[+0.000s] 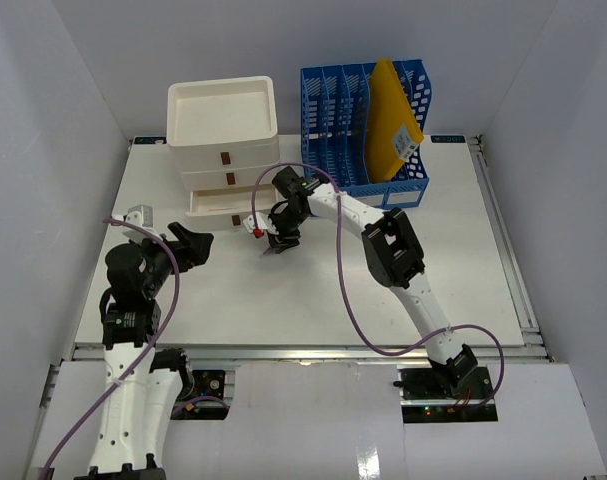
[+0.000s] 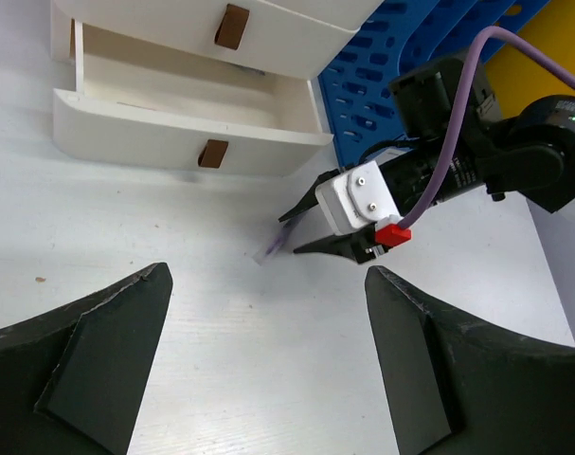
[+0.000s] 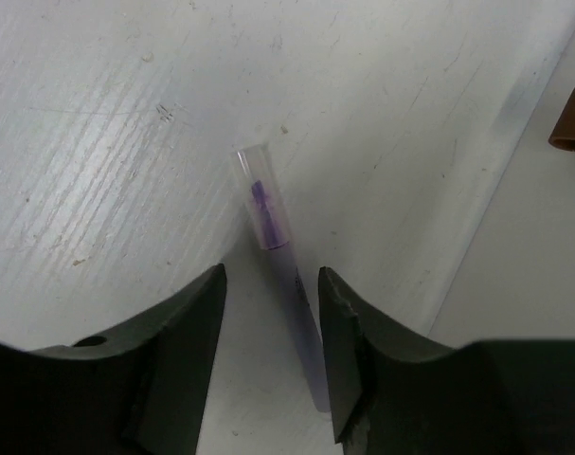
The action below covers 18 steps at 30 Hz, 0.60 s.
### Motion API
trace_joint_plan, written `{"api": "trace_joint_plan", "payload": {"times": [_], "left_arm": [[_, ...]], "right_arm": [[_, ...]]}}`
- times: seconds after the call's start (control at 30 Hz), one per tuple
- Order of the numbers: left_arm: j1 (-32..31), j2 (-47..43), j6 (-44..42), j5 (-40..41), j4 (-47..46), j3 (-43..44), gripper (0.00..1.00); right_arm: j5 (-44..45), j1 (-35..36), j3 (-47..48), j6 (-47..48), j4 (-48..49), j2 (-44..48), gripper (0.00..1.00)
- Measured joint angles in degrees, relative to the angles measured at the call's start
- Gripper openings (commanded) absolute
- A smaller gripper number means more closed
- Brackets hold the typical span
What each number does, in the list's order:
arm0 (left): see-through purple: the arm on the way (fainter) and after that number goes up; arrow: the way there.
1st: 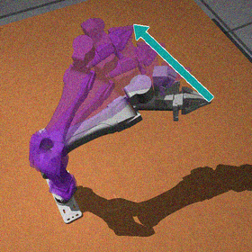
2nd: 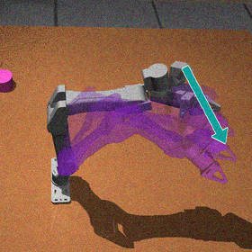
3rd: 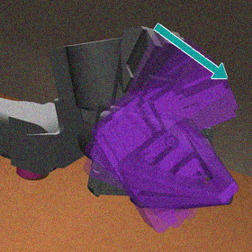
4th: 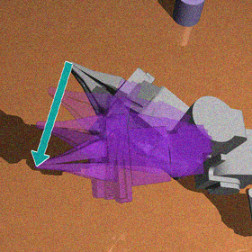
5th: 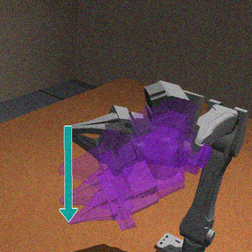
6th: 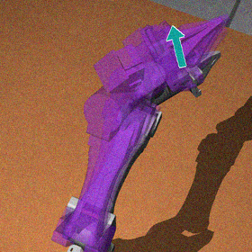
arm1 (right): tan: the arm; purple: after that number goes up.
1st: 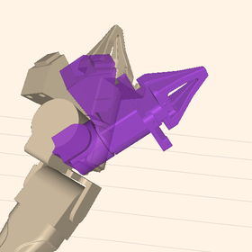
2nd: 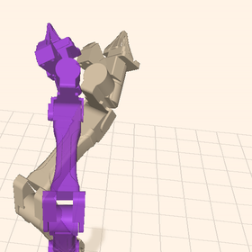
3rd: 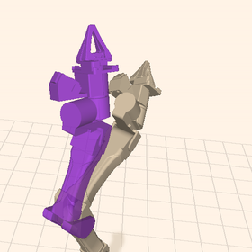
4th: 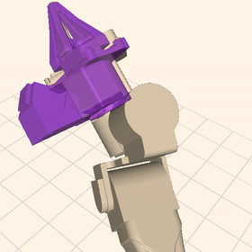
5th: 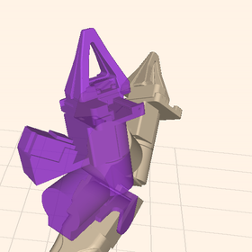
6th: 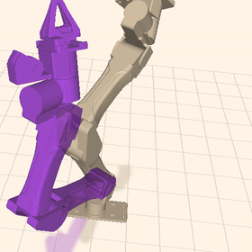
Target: Organize the desk
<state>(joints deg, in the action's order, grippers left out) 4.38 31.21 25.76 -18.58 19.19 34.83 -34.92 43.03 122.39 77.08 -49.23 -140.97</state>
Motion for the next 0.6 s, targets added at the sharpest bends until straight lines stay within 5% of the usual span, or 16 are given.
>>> {"api": "trace_joint_plan", "payload": {"times": [0.37,0.43,0.6], "left_arm": [[0.0,-2.63,-0.92,1.35,2.24,-0.71,0.95],[0.0,-2.99,-0.92,1.45,2.24,-0.72,0.95],[0.0,-3.28,-0.92,1.46,2.22,-0.73,0.95]], "right_arm": [[0.3,0.0,-0.91,-1.25,-0.49,0.18,0.2],[0.18,0.0,-2.75,-1.15,0.01,1.19,0.09],[0.17,-0.11,-10.3,-2.57,1.58,5.71,0.08]]}}
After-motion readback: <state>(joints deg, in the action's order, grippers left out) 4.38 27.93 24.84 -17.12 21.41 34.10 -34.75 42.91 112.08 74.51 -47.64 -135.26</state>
